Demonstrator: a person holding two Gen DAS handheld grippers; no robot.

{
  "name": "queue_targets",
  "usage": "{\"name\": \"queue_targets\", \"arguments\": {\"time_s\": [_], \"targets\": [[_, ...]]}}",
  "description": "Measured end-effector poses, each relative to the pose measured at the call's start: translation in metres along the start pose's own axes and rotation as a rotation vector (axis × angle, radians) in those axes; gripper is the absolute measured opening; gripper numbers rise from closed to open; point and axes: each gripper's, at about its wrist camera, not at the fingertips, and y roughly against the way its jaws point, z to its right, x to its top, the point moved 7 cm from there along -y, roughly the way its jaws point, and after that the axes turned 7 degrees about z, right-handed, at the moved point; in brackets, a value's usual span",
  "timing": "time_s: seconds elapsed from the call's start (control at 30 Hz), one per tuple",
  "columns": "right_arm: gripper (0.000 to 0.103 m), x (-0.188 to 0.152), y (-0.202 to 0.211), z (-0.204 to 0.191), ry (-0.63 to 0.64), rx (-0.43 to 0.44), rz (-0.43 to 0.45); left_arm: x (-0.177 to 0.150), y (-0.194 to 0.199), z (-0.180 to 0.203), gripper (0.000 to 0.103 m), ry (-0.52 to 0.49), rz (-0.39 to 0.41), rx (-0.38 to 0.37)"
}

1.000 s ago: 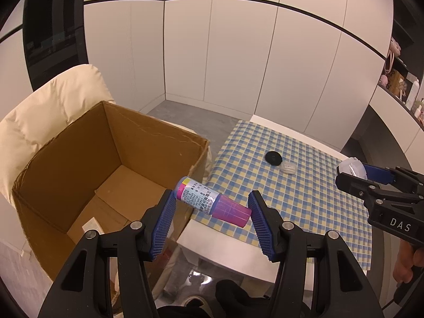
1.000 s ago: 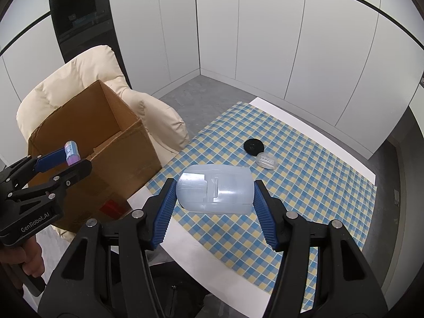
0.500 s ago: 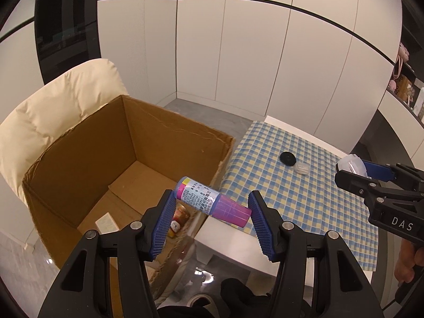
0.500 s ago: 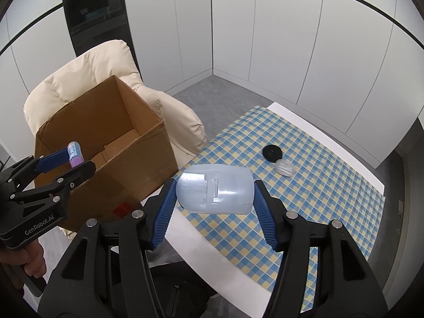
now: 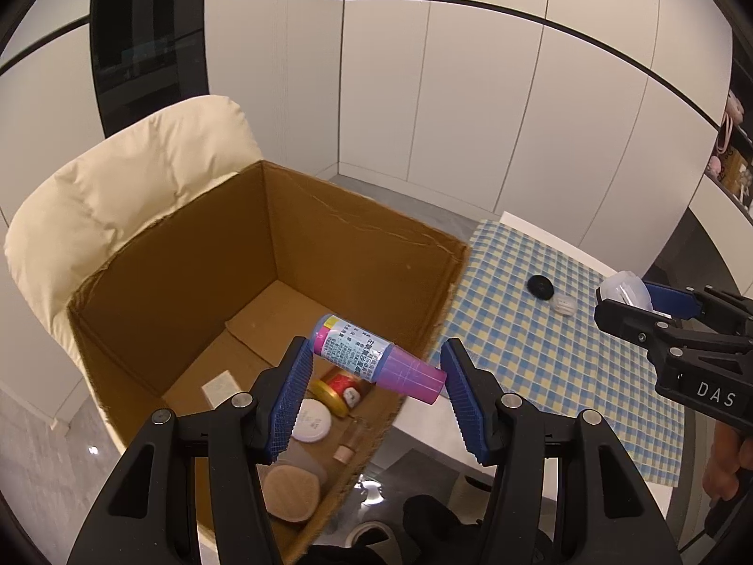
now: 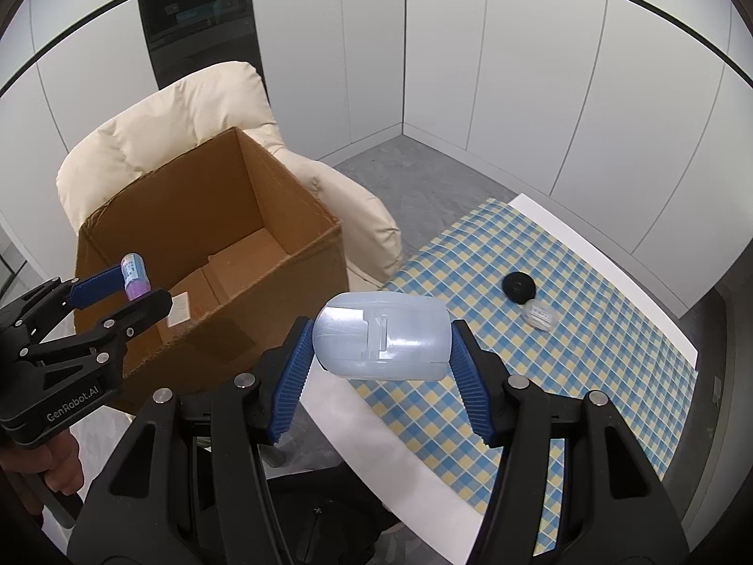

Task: Organize objects

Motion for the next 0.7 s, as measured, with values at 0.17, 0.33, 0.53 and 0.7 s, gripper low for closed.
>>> {"name": "queue_targets", "arguments": {"time_s": [0.17, 0.33, 0.53, 0.7], "targets": [[0.060, 0.004, -0.003, -0.015, 0.020, 0.017, 0.001, -0.002, 0.001, -0.015, 0.057, 0.023, -0.006, 0.016], [0.060, 0.007, -0.007, -0.027, 0.035, 0.032, 0.001, -0.002, 0.001, -0.030, 0.057, 0.039, -0.007, 0.036], [0.060, 0.010, -0.012, -0.042, 0.058, 0.048, 0.001, -0.005, 0.002, -0.046, 0.057, 0.056, -0.011, 0.057], [0.060, 0.013, -0.013, -0.053, 0.070, 0.061, 0.005, -0.006, 0.004, -0.057, 0.057, 0.066, -0.011, 0.073]]}}
